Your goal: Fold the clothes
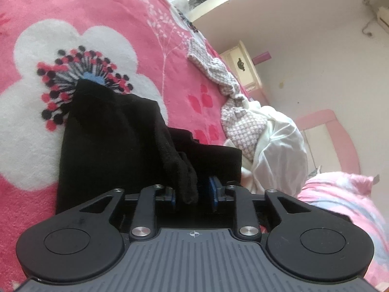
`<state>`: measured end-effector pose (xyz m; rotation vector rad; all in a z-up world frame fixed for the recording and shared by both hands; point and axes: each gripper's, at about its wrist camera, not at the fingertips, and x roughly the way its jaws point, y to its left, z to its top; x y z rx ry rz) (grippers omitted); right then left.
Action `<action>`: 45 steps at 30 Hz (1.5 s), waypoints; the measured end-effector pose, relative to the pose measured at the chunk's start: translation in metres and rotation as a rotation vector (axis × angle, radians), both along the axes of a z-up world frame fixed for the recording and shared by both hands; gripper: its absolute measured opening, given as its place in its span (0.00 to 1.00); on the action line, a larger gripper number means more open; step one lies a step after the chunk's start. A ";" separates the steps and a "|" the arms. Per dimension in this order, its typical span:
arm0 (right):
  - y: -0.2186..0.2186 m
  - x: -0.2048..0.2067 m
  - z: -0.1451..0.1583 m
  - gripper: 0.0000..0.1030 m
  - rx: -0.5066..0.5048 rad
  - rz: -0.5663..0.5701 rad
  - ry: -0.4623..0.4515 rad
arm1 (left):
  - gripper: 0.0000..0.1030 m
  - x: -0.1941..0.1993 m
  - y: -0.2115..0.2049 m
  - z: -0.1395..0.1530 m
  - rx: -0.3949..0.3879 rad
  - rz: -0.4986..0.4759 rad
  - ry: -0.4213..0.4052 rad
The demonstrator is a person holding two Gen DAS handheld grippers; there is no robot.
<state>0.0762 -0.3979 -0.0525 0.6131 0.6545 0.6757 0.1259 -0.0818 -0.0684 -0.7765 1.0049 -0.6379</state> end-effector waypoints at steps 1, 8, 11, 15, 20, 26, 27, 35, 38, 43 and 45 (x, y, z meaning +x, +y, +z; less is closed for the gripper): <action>-0.001 0.000 0.000 0.03 0.005 -0.007 0.006 | 0.30 0.000 0.003 -0.002 -0.014 0.010 0.011; 0.005 -0.004 0.000 0.03 0.016 0.004 0.019 | 0.41 0.003 0.021 -0.008 -0.142 0.085 0.068; 0.016 -0.007 0.004 0.03 -0.016 0.037 -0.008 | 0.42 0.003 0.025 -0.010 -0.183 0.099 0.079; 0.033 -0.013 0.008 0.03 -0.086 0.082 -0.055 | 0.46 0.004 0.030 -0.011 -0.209 0.104 0.089; 0.051 -0.023 0.014 0.03 -0.194 0.128 -0.129 | 0.51 0.004 0.029 -0.011 -0.198 0.073 0.094; 0.072 -0.042 0.016 0.06 -0.355 0.165 -0.247 | 0.52 0.004 0.022 -0.011 -0.116 0.014 0.116; 0.075 -0.046 0.016 0.06 -0.379 0.169 -0.261 | 0.50 0.003 0.020 -0.011 -0.092 0.008 0.118; 0.044 -0.102 0.032 0.42 -0.411 0.011 -0.274 | 0.16 0.011 0.006 -0.001 -0.006 -0.002 0.138; 0.006 -0.123 0.034 0.52 -0.415 -0.129 -0.194 | 0.12 0.015 0.003 0.004 -0.008 0.004 0.157; -0.007 -0.136 0.023 0.57 -0.490 -0.132 -0.149 | 0.08 0.023 -0.004 0.012 -0.009 0.013 0.184; 0.005 -0.136 0.017 0.60 -0.552 -0.106 -0.176 | 0.07 0.025 -0.008 0.018 -0.005 0.020 0.185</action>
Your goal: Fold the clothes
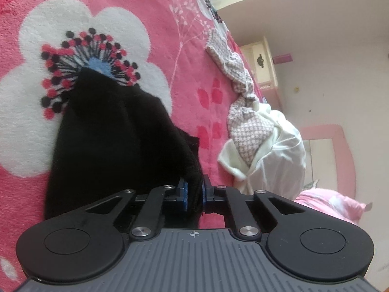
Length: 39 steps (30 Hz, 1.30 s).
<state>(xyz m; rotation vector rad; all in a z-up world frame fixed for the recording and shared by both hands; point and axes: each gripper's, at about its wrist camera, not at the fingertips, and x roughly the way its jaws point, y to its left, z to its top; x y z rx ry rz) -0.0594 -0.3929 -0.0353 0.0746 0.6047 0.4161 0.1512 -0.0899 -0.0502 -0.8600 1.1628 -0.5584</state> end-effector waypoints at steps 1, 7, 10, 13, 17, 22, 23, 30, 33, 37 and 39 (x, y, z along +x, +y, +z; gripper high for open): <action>0.006 0.001 -0.003 0.60 -0.025 0.011 -0.007 | 0.07 0.001 -0.002 0.003 0.003 0.003 0.000; 0.016 0.009 -0.010 0.32 0.047 0.045 0.022 | 0.05 -0.004 -0.001 0.020 0.037 0.061 0.009; 0.021 0.013 -0.014 0.13 0.083 0.063 0.037 | 0.05 -0.009 0.003 0.032 0.059 0.118 0.007; 0.026 0.017 -0.017 0.13 0.118 0.080 0.052 | 0.05 -0.008 -0.001 0.045 0.094 0.159 -0.009; 0.017 0.030 -0.029 0.13 0.266 0.071 0.129 | 0.05 0.019 -0.045 0.034 0.224 0.143 0.044; -0.027 0.051 -0.058 0.13 0.584 -0.033 0.287 | 0.05 0.040 -0.105 0.018 0.390 0.114 0.063; -0.033 0.053 -0.061 0.13 0.623 -0.048 0.304 | 0.05 0.041 -0.113 0.015 0.411 0.106 0.069; -0.064 0.060 -0.090 0.13 0.812 -0.150 0.411 | 0.06 0.049 -0.144 -0.011 0.540 0.085 0.095; -0.077 0.061 -0.103 0.12 0.895 -0.194 0.456 | 0.07 0.052 -0.146 -0.011 0.541 0.079 0.080; -0.090 0.061 -0.117 0.12 0.992 -0.243 0.509 | 0.13 0.056 -0.147 -0.011 0.542 0.071 0.060; -0.092 0.061 -0.122 0.11 1.025 -0.258 0.529 | 0.23 0.058 -0.148 -0.011 0.542 0.066 0.050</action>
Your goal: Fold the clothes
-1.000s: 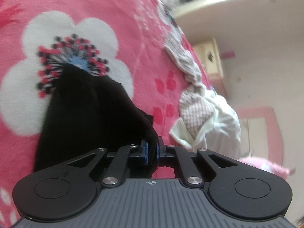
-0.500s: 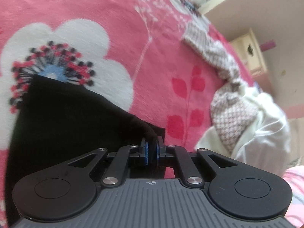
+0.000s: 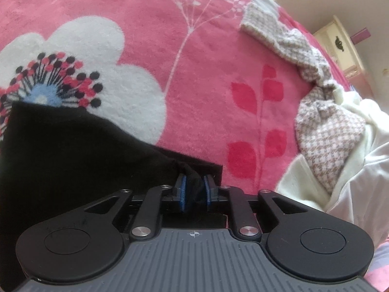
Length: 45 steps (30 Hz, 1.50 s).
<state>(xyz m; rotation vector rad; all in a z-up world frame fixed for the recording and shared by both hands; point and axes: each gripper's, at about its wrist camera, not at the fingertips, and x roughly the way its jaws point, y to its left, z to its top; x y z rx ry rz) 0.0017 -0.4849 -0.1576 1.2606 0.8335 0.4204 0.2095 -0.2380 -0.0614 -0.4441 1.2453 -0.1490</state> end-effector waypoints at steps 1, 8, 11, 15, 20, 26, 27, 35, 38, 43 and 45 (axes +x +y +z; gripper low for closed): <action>-0.001 0.000 -0.002 0.11 0.012 -0.004 0.009 | 0.24 0.001 0.000 0.001 -0.002 -0.001 -0.009; 0.005 -0.001 -0.006 0.10 0.031 -0.009 0.032 | 0.26 0.005 0.004 0.019 -0.019 -0.040 -0.124; 0.005 -0.001 -0.007 0.10 0.043 -0.012 0.041 | 0.26 -0.002 0.005 0.032 -0.032 -0.116 -0.183; 0.006 -0.001 -0.008 0.10 0.041 -0.012 0.042 | 0.26 -0.012 0.013 0.040 -0.017 -0.211 -0.209; 0.006 0.002 -0.006 0.10 0.029 -0.009 0.040 | 0.26 -0.021 0.026 0.045 0.024 -0.297 -0.206; 0.007 0.002 0.005 0.14 -0.026 0.000 0.032 | 0.26 -0.022 0.066 0.061 0.074 -0.405 -0.155; 0.008 0.001 0.007 0.15 -0.041 0.005 0.029 | 0.26 -0.025 0.074 0.065 0.087 -0.432 -0.148; 0.011 -0.004 0.040 0.41 -0.225 0.060 -0.024 | 0.29 -0.045 0.140 0.099 0.191 -0.643 -0.093; 0.017 0.006 0.054 0.45 -0.322 0.086 -0.057 | 0.30 -0.064 0.167 0.082 0.144 -0.634 -0.080; 0.024 0.036 0.068 0.45 -0.425 0.121 -0.076 | 0.30 -0.080 0.186 0.030 0.066 -0.555 -0.130; 0.028 0.049 0.072 0.45 -0.455 0.129 -0.075 | 0.30 -0.076 0.186 0.016 0.063 -0.536 -0.176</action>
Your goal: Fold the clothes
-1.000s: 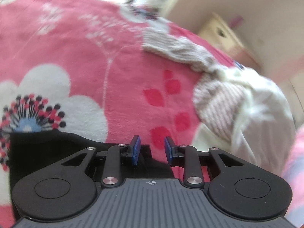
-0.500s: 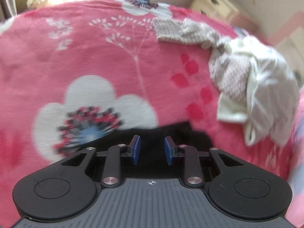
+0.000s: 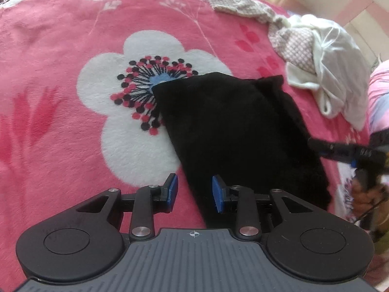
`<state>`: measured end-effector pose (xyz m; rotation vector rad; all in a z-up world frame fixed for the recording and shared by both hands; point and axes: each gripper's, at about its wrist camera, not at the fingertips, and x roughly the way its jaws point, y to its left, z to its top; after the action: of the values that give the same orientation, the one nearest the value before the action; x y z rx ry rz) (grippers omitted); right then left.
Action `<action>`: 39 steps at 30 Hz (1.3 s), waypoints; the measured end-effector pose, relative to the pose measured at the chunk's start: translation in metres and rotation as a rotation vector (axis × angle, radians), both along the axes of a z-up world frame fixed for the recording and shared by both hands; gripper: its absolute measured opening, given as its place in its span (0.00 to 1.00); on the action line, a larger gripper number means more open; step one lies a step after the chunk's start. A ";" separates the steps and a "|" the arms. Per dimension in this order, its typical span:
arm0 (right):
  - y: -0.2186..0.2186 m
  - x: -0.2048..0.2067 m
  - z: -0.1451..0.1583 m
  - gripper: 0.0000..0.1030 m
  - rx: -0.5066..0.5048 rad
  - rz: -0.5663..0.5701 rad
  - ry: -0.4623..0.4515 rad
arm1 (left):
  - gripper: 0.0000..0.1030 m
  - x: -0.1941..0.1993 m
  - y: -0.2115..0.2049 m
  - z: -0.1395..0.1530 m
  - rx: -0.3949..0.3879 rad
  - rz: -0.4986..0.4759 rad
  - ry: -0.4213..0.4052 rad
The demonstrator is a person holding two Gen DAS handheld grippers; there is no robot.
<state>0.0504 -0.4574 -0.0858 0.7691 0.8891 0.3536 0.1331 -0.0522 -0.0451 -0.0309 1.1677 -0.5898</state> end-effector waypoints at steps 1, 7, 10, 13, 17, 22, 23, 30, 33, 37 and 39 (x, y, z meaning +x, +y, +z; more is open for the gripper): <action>0.001 0.006 0.002 0.45 -0.011 0.012 -0.010 | 0.30 0.003 -0.001 -0.004 -0.006 0.008 -0.020; 0.007 0.036 0.006 0.45 -0.032 0.031 -0.024 | 0.30 0.033 -0.003 -0.014 -0.062 0.034 -0.081; 0.008 0.049 0.003 0.45 -0.027 0.031 -0.025 | 0.30 0.051 -0.004 -0.021 -0.086 0.061 -0.075; 0.008 0.060 0.001 0.45 -0.024 0.027 -0.026 | 0.29 0.062 -0.005 -0.027 -0.110 0.084 -0.065; 0.007 0.073 0.003 0.45 -0.013 0.028 -0.041 | 0.29 0.070 -0.006 -0.031 -0.135 0.110 -0.054; 0.012 0.083 0.009 0.51 -0.029 0.062 -0.038 | 0.28 0.074 -0.006 -0.033 -0.159 0.128 -0.054; 0.014 0.084 0.011 0.53 -0.039 0.072 -0.038 | 0.28 0.074 -0.006 -0.033 -0.164 0.132 -0.053; 0.043 0.085 0.022 0.62 -0.249 0.177 -0.090 | 0.28 0.074 -0.005 -0.035 -0.174 0.137 -0.057; 0.056 0.085 0.025 0.44 -0.360 0.200 -0.113 | 0.28 0.073 -0.005 -0.035 -0.175 0.138 -0.059; 0.052 0.081 0.032 0.13 -0.335 0.163 -0.132 | 0.28 0.072 -0.003 -0.034 -0.179 0.140 -0.056; 0.044 0.077 0.037 0.11 -0.288 0.133 -0.142 | 0.29 0.071 -0.001 -0.034 -0.181 0.142 -0.054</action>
<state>0.1279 -0.4136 -0.0487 0.4152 0.8363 0.3822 0.2039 -0.0534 -0.0790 -0.2489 1.0479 -0.5656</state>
